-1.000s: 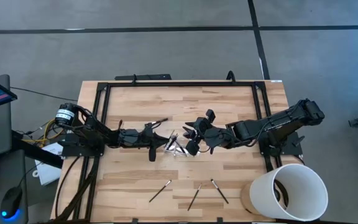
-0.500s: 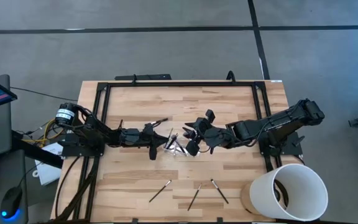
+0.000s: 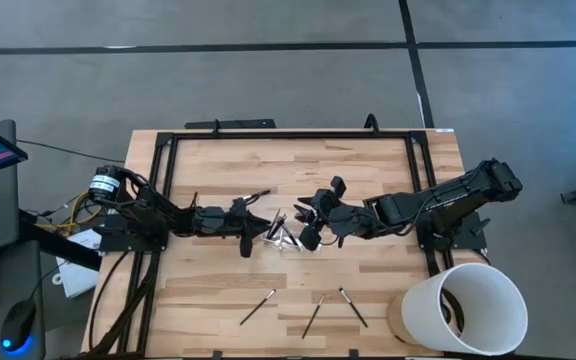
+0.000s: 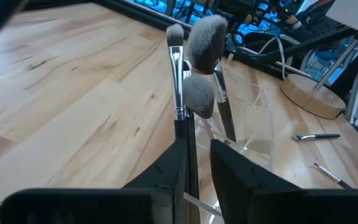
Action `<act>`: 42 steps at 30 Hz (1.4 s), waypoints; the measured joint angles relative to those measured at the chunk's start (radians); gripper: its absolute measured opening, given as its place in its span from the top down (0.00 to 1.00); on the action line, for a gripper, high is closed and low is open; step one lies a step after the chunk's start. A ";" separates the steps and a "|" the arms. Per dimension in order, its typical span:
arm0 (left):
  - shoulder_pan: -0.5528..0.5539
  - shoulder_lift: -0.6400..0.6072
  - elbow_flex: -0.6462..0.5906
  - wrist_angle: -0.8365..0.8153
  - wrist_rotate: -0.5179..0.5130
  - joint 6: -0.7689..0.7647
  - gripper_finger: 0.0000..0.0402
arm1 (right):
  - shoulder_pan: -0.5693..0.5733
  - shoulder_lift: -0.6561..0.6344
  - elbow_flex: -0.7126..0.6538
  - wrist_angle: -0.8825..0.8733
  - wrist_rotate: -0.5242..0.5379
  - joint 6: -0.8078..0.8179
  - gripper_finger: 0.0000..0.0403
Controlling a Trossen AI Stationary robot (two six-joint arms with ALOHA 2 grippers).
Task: Put items in baskets/containers
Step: Put the eyeshadow brush into the middle section of the transparent organizer
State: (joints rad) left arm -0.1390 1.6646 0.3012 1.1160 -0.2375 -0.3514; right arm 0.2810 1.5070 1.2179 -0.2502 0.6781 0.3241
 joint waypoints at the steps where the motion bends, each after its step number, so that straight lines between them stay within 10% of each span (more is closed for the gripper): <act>1: 0.000 0.000 0.000 0.000 0.000 0.005 0.81 | 0.000 0.000 0.000 0.000 -0.001 0.000 0.81; 28: -0.041 -0.475 -0.003 -0.393 0.016 0.145 0.81 | -0.013 0.054 0.000 -0.003 -0.106 0.069 0.81; 42: -0.001 -0.548 0.004 -0.744 -0.185 0.111 0.81 | -0.021 0.054 0.000 -0.002 -0.104 0.069 0.81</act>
State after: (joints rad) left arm -0.1396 1.1168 0.3053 0.3725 -0.4221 -0.2401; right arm 0.2595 1.5612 1.2182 -0.2527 0.5737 0.3927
